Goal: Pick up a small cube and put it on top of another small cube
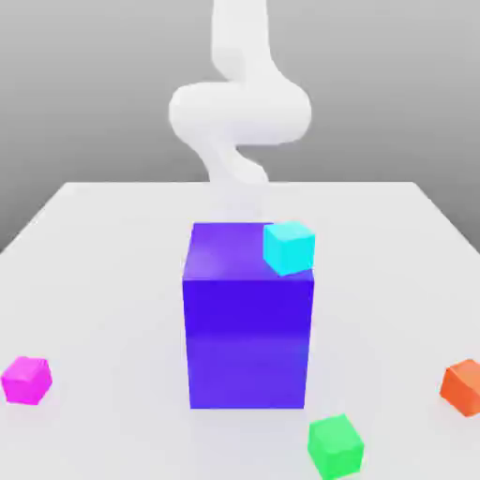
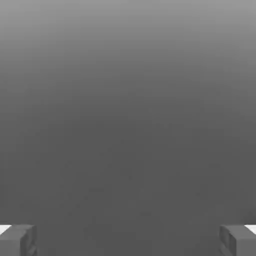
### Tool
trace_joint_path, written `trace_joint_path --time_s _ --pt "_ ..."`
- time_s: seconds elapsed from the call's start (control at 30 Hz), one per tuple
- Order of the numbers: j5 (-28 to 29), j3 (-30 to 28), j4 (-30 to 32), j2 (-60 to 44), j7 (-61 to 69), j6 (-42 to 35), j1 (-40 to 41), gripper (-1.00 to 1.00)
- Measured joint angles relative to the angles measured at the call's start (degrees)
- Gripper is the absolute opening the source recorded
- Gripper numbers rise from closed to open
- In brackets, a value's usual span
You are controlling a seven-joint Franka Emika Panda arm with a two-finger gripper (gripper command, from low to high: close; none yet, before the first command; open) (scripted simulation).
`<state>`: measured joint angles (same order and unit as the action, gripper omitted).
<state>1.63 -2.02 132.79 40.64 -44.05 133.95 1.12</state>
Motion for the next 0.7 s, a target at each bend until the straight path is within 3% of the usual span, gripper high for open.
trace_joint_path --time_s 0.4,0.7 --pt "2.4 -12.4 5.0 -24.9 12.6 10.7 5.7 0.00" --pt "-6.4 -19.1 8.6 -44.3 29.4 18.7 13.1 0.00"
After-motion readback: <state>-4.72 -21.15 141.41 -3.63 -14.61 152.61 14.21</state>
